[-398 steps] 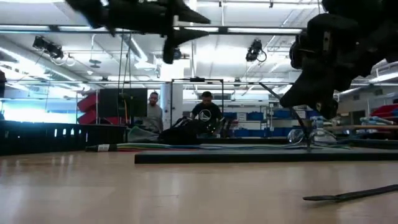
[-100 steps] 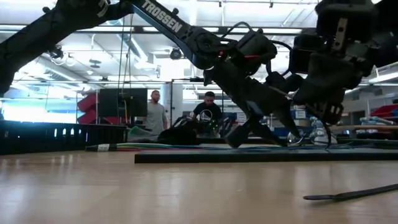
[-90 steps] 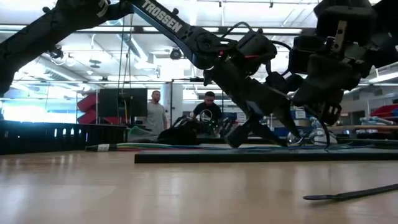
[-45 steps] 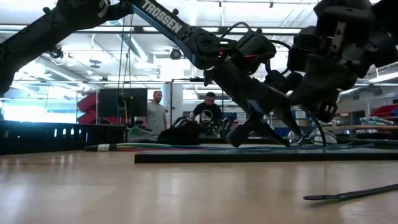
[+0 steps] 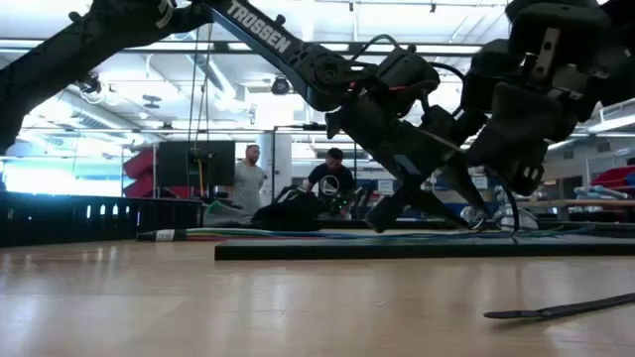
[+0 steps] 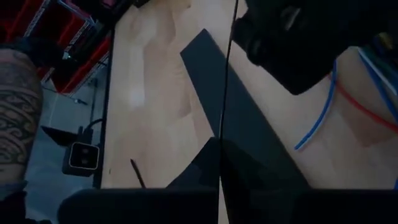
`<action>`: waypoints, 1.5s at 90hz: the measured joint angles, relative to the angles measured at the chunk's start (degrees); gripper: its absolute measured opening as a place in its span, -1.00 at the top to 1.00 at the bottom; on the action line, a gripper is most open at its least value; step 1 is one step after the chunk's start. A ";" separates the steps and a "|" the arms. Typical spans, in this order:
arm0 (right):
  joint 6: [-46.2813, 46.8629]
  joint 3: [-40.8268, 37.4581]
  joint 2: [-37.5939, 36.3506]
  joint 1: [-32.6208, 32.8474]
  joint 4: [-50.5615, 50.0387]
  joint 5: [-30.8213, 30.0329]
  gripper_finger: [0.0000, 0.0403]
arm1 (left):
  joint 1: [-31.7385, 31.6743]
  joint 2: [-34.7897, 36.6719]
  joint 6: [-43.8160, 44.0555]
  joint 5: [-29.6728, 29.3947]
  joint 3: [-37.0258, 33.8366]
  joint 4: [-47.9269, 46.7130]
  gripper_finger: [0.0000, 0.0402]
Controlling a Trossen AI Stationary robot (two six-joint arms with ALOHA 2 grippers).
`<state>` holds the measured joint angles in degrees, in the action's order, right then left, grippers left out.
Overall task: Ziptie cables
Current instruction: Wrap the black zip tie on the cable wires
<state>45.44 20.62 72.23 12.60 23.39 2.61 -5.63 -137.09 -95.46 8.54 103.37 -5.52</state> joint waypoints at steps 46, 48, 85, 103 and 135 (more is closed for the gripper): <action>1.24 0.00 0.00 0.07 0.20 -0.26 1.00 | 0.00 -0.12 2.57 1.52 0.00 -0.33 0.43; 1.24 0.00 0.00 0.08 0.19 -0.25 1.00 | 0.00 -0.12 2.62 1.61 0.00 -0.35 0.43; -0.08 0.00 -0.02 0.09 1.90 -0.46 1.00 | -0.31 -0.20 -0.82 -4.38 -0.20 1.89 0.43; -0.10 0.00 -0.02 0.09 1.93 0.20 1.00 | -0.37 -0.22 0.11 -3.03 -0.20 1.40 0.43; -2.51 0.00 -0.02 0.09 1.14 4.39 1.00 | -0.37 -0.22 0.11 -1.09 -0.20 0.09 0.43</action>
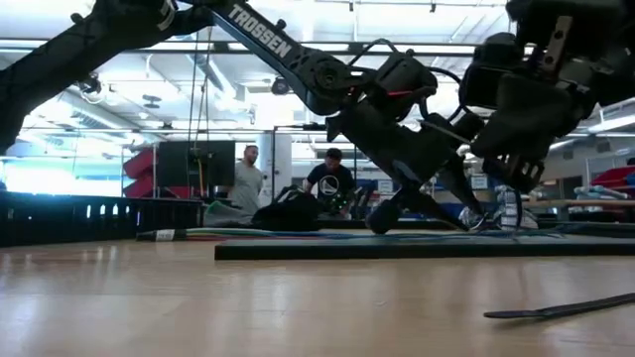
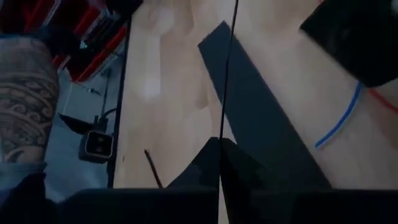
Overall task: Ziptie cables
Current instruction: Wrap the black zip tie on the cable wires
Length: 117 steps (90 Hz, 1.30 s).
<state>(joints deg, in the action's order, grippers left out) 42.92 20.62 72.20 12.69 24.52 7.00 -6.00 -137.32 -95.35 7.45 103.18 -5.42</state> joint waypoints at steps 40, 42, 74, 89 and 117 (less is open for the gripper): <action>-1.06 0.00 0.00 0.00 -1.06 4.26 1.00 | 0.04 0.00 0.02 2.55 0.00 -3.30 0.43; -1.10 0.00 0.00 0.00 -1.06 4.34 1.00 | 0.05 0.00 0.04 2.57 0.00 -3.31 0.43; -3.61 0.00 0.00 -0.46 1.07 3.18 1.00 | -1.21 1.55 16.12 -0.36 0.22 -4.53 0.43; -3.63 0.00 0.00 -0.44 0.83 2.86 1.00 | -3.24 3.04 18.20 -0.83 0.22 -15.51 0.43; -2.09 -0.02 0.00 -0.48 -5.89 -5.21 1.00 | -6.85 7.99 31.87 -0.36 -1.22 -21.74 0.52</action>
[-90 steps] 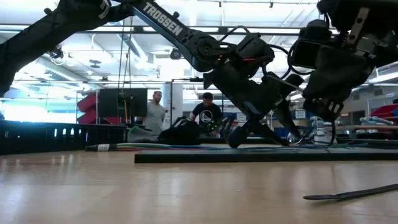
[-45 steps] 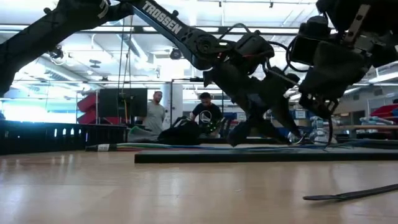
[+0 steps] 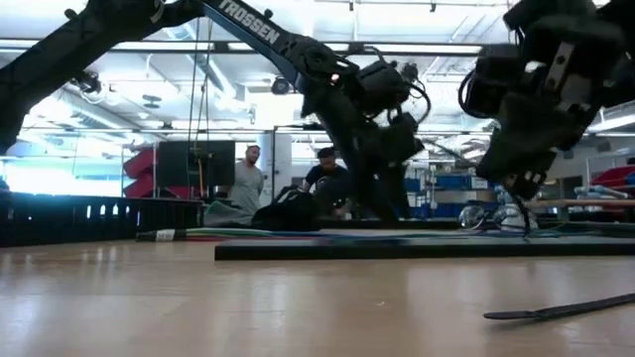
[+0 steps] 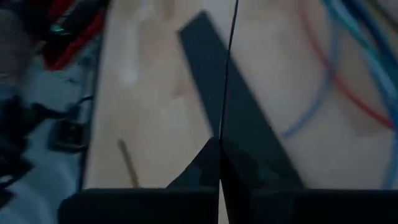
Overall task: Ziptie cables
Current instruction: Wrap the black zip tie on the cable wires
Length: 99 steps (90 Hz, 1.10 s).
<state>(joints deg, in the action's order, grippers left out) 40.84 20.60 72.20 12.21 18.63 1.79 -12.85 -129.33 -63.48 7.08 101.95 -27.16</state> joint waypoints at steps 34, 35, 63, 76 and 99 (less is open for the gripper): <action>-2.99 0.00 2.29 -0.92 3.61 -4.11 1.00 | -7.98 13.54 16.60 11.62 -0.01 -14.18 0.59; -3.19 0.00 2.67 -1.15 4.26 -3.78 1.00 | -8.12 13.89 16.87 11.63 -0.02 -14.81 0.59; -3.13 4.62 26.72 -8.53 42.69 19.77 1.00 | -10.81 28.54 25.03 10.57 -1.22 -17.54 0.59; 2.41 16.02 37.00 -9.61 70.07 34.91 1.00 | -11.38 36.30 27.15 7.56 -5.27 -18.09 0.59; 2.61 30.20 33.55 -12.81 62.31 47.66 1.00 | -12.82 50.42 32.17 6.11 -17.27 -14.75 0.59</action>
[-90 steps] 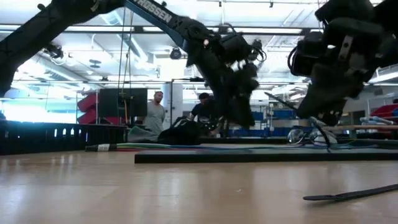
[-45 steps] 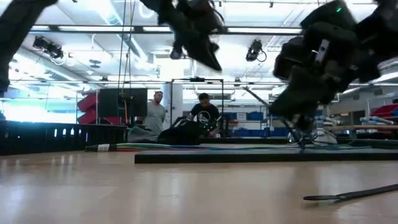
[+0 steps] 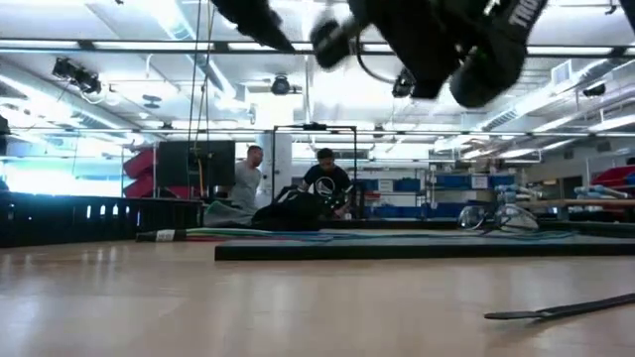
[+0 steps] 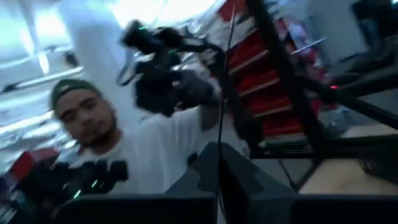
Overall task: Ziptie cables
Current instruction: Wrap the black zip tie on the cable wires
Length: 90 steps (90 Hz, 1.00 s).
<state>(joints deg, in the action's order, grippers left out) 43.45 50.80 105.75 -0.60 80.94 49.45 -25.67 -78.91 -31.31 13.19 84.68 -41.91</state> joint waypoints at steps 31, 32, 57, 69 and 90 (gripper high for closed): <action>-21.79 -0.07 -7.93 -12.26 -31.12 -6.19 1.00 | 0.20 14.36 12.46 4.76 -16.75 10.70 0.59; -21.95 -0.03 -7.93 -12.78 -31.01 -6.04 1.00 | 0.20 14.73 13.09 4.76 -17.11 11.07 0.59; -31.54 10.46 -7.64 -21.63 -33.66 -8.88 1.00 | 0.17 19.96 20.04 4.50 -20.70 12.89 0.59; -32.32 12.28 -5.56 -17.08 -40.68 -10.85 1.00 | 0.17 20.59 20.14 4.05 -21.20 12.90 0.59; -35.75 18.52 5.43 -9.53 -40.36 -16.29 1.00 | 0.17 20.59 19.96 3.36 -21.18 13.18 0.59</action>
<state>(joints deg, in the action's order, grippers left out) 7.70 69.32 111.19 -10.14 40.58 33.16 -25.50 -58.33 -11.35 16.55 63.51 -28.73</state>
